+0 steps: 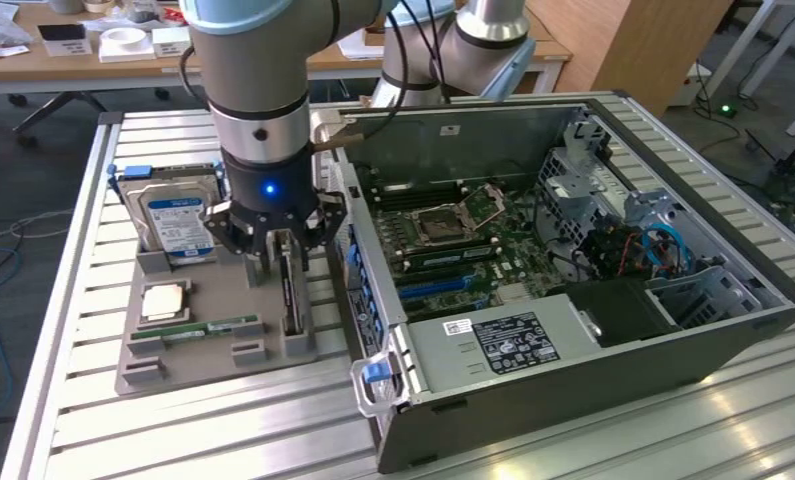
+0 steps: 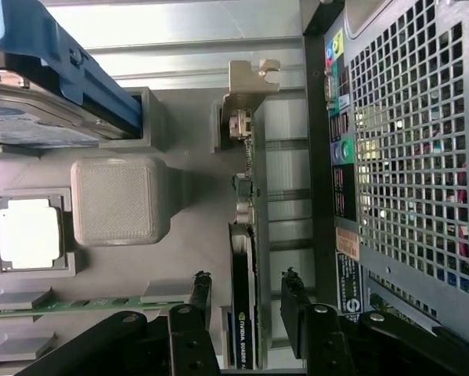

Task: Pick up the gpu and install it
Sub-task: 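Pick up the gpu and move the gpu toward the slot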

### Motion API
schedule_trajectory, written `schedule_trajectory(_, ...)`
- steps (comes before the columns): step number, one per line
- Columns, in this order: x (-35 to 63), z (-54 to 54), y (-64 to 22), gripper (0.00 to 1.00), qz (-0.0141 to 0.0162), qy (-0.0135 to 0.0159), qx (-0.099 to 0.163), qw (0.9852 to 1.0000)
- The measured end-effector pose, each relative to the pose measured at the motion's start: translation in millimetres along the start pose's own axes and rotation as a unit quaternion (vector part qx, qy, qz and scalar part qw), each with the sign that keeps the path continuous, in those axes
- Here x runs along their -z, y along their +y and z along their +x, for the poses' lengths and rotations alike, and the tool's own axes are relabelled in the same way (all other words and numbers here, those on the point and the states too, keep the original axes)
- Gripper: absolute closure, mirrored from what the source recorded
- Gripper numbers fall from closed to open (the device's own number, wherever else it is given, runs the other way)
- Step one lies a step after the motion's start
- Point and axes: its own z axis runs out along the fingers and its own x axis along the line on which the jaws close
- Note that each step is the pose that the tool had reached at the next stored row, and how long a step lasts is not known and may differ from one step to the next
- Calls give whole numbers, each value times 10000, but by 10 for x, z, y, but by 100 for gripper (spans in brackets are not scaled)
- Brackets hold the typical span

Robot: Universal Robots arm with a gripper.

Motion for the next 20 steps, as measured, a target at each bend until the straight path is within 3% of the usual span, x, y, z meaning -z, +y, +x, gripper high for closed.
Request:
schedule_trajectory(10,-160,4,-8,51,0,-1,0,10000)
schedule_trajectory(20,-217,5,-9,51,-2,-2,1,10000)
